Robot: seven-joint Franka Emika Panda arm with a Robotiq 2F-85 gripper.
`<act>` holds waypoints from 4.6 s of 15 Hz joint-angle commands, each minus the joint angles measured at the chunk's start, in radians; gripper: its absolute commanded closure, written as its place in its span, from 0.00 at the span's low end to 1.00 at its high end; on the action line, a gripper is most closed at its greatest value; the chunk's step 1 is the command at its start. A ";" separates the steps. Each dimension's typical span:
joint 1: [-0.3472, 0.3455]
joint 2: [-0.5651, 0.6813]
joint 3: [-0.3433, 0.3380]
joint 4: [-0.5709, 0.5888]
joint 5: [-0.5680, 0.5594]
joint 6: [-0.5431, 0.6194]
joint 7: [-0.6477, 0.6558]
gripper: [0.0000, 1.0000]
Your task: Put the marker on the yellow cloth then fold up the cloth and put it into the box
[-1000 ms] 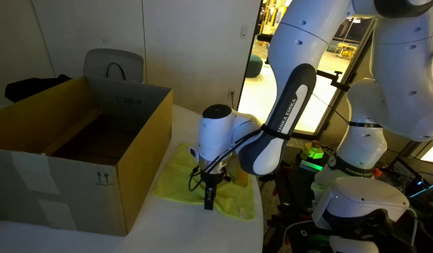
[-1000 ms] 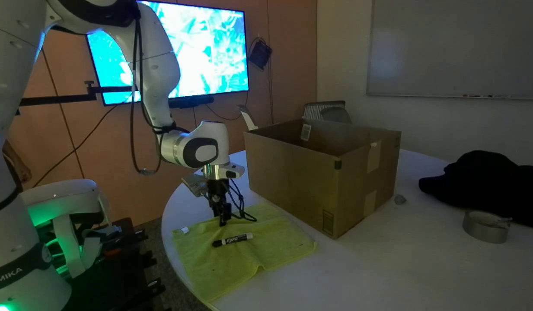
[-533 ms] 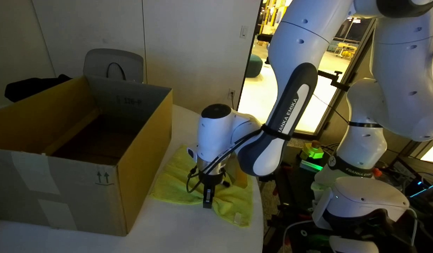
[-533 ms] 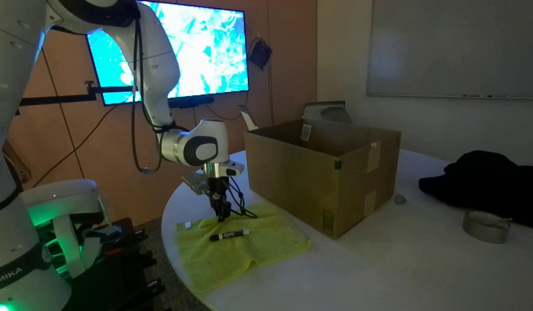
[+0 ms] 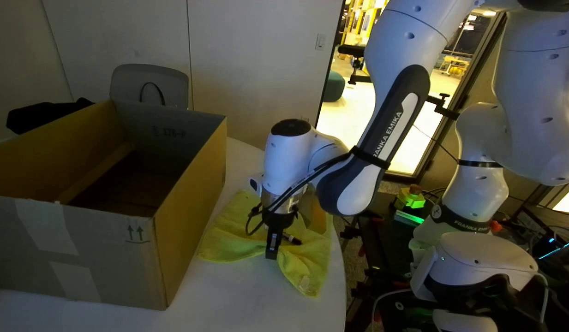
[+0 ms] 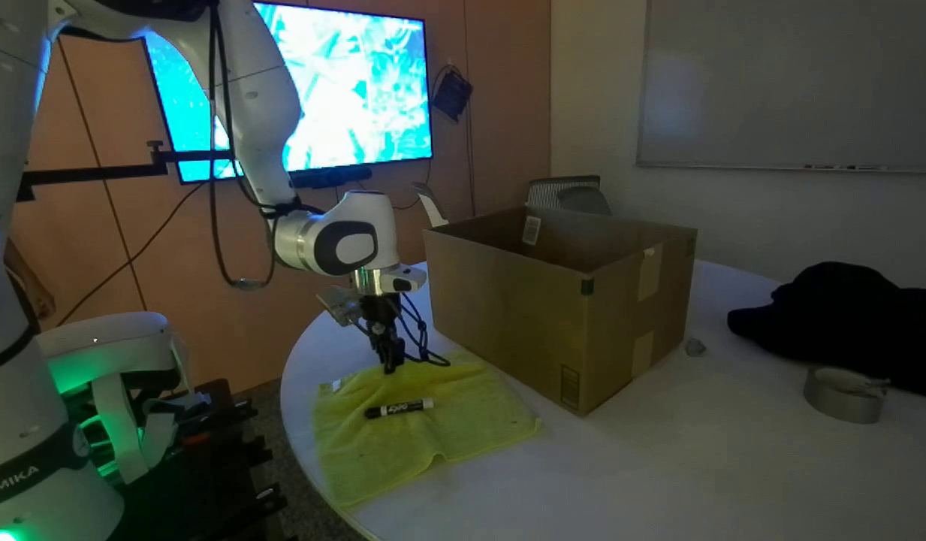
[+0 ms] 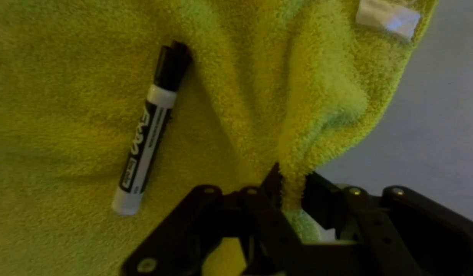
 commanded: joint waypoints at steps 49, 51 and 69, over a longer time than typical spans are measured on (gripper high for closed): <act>-0.215 -0.255 -0.007 -0.330 0.122 -0.087 -0.130 0.00; -0.192 -0.260 -0.008 -0.329 0.041 -0.185 -0.120 0.00; -0.253 -0.046 0.008 -0.299 -0.057 -0.009 -0.483 0.00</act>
